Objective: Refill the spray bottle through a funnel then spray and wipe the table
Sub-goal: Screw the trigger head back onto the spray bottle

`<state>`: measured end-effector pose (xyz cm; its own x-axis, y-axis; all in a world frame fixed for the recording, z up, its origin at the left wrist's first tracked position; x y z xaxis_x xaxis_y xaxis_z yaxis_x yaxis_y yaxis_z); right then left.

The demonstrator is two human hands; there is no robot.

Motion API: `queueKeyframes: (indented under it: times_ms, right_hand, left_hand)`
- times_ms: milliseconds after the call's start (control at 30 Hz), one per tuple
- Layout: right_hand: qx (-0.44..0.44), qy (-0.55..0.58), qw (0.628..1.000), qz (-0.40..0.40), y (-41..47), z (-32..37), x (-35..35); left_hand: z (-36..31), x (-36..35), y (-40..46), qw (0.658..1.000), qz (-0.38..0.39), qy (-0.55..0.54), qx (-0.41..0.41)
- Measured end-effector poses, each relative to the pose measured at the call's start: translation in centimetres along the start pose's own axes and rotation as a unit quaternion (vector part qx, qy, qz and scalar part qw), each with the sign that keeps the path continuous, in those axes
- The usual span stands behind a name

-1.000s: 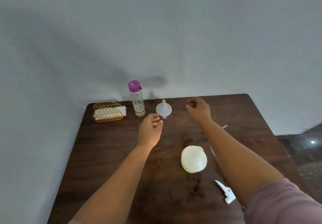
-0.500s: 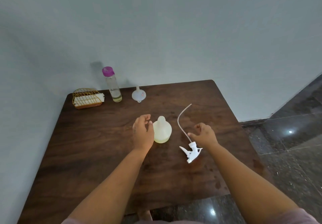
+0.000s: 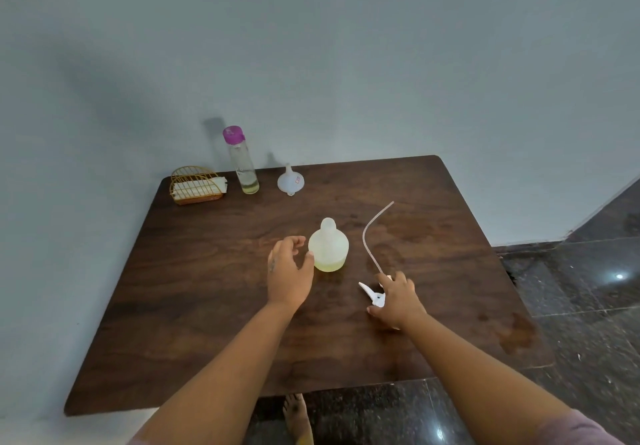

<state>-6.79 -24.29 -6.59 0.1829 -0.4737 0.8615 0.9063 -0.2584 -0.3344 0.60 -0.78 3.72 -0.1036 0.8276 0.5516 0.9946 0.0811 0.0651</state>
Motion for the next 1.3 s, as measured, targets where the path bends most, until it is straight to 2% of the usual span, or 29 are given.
queueKeyframes:
  times_ms: [233,300,400,533,633,733,900,1100,1300]
  right_hand:
    - [-0.027,0.001,1.0,0.002,-0.6,0.1,0.1]
    - [-0.033,0.046,0.998,-0.006,-0.7,0.3,0.8]
    - [-0.023,0.142,0.988,-0.061,-0.9,1.9,4.4]
    - [-0.043,0.286,0.948,-0.13,-1.5,4.4,11.6]
    - [-0.058,0.462,0.883,-0.061,-2.0,6.3,14.6]
    - [-0.046,0.544,0.837,0.038,-3.6,8.7,17.2]
    - [-0.021,0.569,0.818,0.078,-5.9,12.0,20.7]
    - [-0.034,0.587,0.801,0.11,-6.6,13.5,21.1]
    - [-0.042,0.621,0.769,0.146,-6.7,13.6,20.8]
  left_hand:
    - [0.4,0.8,-0.6,1.0,-0.001,0.004,0.018]
    - [0.4,1.0,-0.6,1.0,0.001,0.005,0.015]
    - [0.4,1.6,-0.3,1.0,-0.003,0.004,0.019]
    - [-0.4,2.5,0.7,0.999,-0.016,-0.017,0.036]
    - [-1.6,3.2,1.8,0.999,-0.019,-0.038,0.032]
    - [-3.0,3.6,3.1,0.999,-0.007,-0.043,0.022]
    - [-6.1,2.4,6.0,0.998,0.054,0.007,-0.025]
    - [-10.0,0.5,7.0,0.985,0.13,0.028,-0.111]
    - [-9.9,-1.2,7.2,0.982,0.156,-0.002,-0.111]
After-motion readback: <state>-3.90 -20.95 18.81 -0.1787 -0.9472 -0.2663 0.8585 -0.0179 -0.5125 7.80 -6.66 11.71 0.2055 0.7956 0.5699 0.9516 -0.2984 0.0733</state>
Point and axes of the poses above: each hand's wrist, its own y-axis towards the middle knuckle, its own x-axis out of the back of the hand, z = x × y, the point moved 10 cm from there along y, towards the middle knuckle, and after that the axes turned 3 degrees about -z, right-handed, at the moved point
